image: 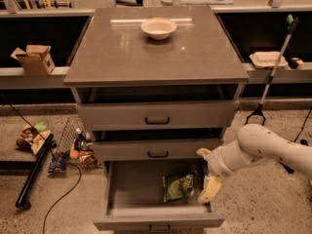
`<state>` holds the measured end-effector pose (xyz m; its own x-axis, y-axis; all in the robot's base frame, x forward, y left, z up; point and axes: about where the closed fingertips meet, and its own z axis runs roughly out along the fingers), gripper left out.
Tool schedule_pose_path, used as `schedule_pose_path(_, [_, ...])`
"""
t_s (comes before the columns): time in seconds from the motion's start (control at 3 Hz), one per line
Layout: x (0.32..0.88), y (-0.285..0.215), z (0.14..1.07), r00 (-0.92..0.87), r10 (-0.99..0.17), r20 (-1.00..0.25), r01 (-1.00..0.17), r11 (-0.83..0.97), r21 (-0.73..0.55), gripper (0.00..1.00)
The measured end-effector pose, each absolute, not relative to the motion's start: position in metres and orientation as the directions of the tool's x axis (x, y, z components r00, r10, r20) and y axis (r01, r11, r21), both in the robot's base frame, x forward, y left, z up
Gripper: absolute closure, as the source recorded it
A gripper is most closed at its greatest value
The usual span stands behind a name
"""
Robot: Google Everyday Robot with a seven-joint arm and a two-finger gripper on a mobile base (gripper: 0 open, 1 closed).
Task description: Pick green jalapeno chip bag from bottom drawer and place on counter
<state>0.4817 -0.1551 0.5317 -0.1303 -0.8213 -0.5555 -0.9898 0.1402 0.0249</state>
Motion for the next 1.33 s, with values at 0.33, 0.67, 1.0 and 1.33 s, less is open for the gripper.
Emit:
schedule_pose_path(0.33, [0.506, -0.165, 0.478, -0.151, -0.834, -0.531, -0.986, 0.162, 0.026, 0.0])
schedule_pose_path(0.67, [0.524, -0.171, 0.402, -0.187, -0.835, -0.518, -0.981, 0.188, 0.05, 0.0])
schedule_pose_path(1.0, [0.53, -0.174, 0.344, -0.228, -0.837, -0.498, -0.973, 0.215, 0.083, 0.0])
schedule_pose_path(1.33, [0.535, -0.169, 0.288, -0.262, -0.826, -0.499, -0.965, 0.234, 0.12, 0.0])
